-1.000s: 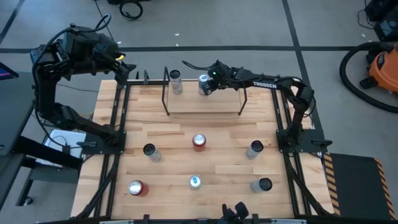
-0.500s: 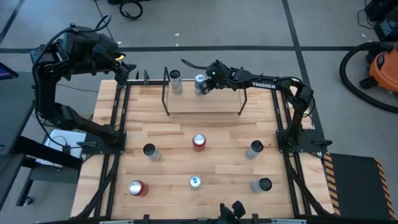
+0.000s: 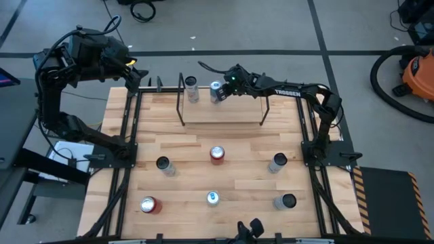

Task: Place canned beverage on shelf
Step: Put the right blue soda can on the shelf, then put the right red-black soda can on the shelf

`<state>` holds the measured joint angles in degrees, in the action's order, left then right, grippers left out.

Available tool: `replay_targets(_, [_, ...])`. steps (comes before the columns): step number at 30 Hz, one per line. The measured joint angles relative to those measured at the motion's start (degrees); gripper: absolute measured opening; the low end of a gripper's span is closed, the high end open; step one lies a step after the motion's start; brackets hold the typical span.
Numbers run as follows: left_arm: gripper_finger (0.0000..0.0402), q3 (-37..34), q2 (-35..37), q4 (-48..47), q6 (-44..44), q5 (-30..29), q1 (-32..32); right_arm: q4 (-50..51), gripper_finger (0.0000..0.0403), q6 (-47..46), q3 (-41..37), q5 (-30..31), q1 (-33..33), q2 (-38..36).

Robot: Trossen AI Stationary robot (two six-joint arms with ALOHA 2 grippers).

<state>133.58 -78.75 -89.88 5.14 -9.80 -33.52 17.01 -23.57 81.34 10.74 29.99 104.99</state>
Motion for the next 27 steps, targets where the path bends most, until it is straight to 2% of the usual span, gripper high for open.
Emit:
replay_targets(6, [0.0311,0.0,0.0,0.0,0.0,0.0,0.0,-2.3,0.0132,-0.5,0.0,-2.9,0.0,1.4])
replay_targets(16, [0.0311,0.0,0.0,0.0,-0.9,0.0,0.0,-2.4,0.0132,-0.3,0.0,-1.8,-0.2,0.8])
replay_targets(20, [0.0311,0.0,0.0,0.0,-1.3,0.0,0.0,-2.2,0.0132,2.8,0.0,-5.1,-0.4,-0.2])
replay_targets(27, [0.0311,0.0,0.0,-0.1,-1.3,0.0,0.0,-2.9,0.0132,2.8,0.0,-10.8,-0.4,-4.3])
